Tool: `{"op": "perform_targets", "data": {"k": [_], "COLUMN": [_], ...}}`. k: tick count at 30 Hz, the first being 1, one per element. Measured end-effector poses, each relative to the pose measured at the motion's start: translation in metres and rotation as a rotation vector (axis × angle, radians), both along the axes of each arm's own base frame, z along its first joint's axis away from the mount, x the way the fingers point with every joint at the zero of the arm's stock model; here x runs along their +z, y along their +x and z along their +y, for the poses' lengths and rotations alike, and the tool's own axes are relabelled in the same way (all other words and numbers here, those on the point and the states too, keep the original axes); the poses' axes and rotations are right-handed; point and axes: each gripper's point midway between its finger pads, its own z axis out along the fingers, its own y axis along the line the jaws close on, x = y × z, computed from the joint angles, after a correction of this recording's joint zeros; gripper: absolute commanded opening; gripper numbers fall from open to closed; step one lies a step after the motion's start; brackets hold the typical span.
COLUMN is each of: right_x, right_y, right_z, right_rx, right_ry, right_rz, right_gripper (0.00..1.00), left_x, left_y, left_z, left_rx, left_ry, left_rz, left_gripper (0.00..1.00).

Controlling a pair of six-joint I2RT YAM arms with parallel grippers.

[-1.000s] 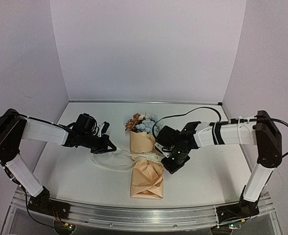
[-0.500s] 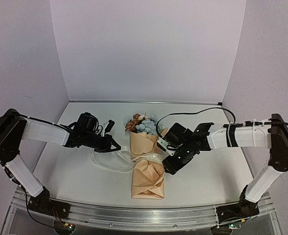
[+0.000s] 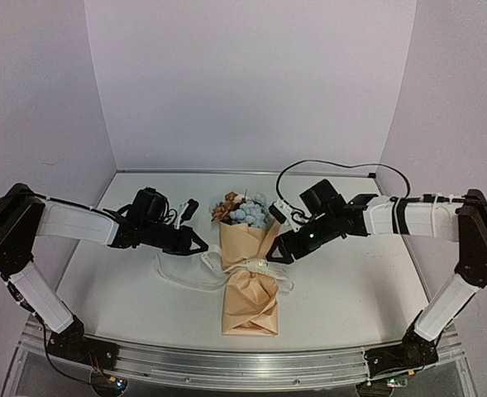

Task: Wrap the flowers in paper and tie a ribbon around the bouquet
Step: Tie the half-tied ribbon around the folded bouquet.

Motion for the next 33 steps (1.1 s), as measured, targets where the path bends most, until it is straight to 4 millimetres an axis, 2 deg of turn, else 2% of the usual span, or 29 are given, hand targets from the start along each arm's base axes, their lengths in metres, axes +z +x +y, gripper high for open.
{"op": "perform_targets", "data": {"k": [4,7,15,19,24,33], "right_x": [0.021,0.025,0.016,0.014,0.002,-0.011], "right_y": [0.021,0.019,0.001,-0.004,-0.010,-0.009], "right_z": [0.015,0.021,0.031,0.031,0.025,0.021], "right_rx": [0.017,0.056,0.158,0.187,0.217,0.239], "right_ry": [0.137,0.185,0.231,0.238,0.213,0.186], "right_rz": [0.038,0.065,0.137,0.137,0.128,0.115], "right_gripper": [0.63,0.63,0.57,0.57,0.58,0.54], "left_x": [0.010,0.017,0.019,0.016,0.015,0.014], "left_y": [0.004,0.007,0.007,0.007,0.006,0.007], "left_z": [-0.006,-0.009,-0.010,-0.009,-0.008,-0.007], "left_rx": [-0.013,-0.020,-0.025,-0.021,-0.018,-0.014], "left_ry": [-0.010,-0.017,-0.012,-0.002,0.006,0.011], "left_rz": [-0.029,-0.051,-0.055,-0.048,-0.041,-0.040], "left_gripper": [0.06,0.06,0.06,0.07,0.07,0.07]}}
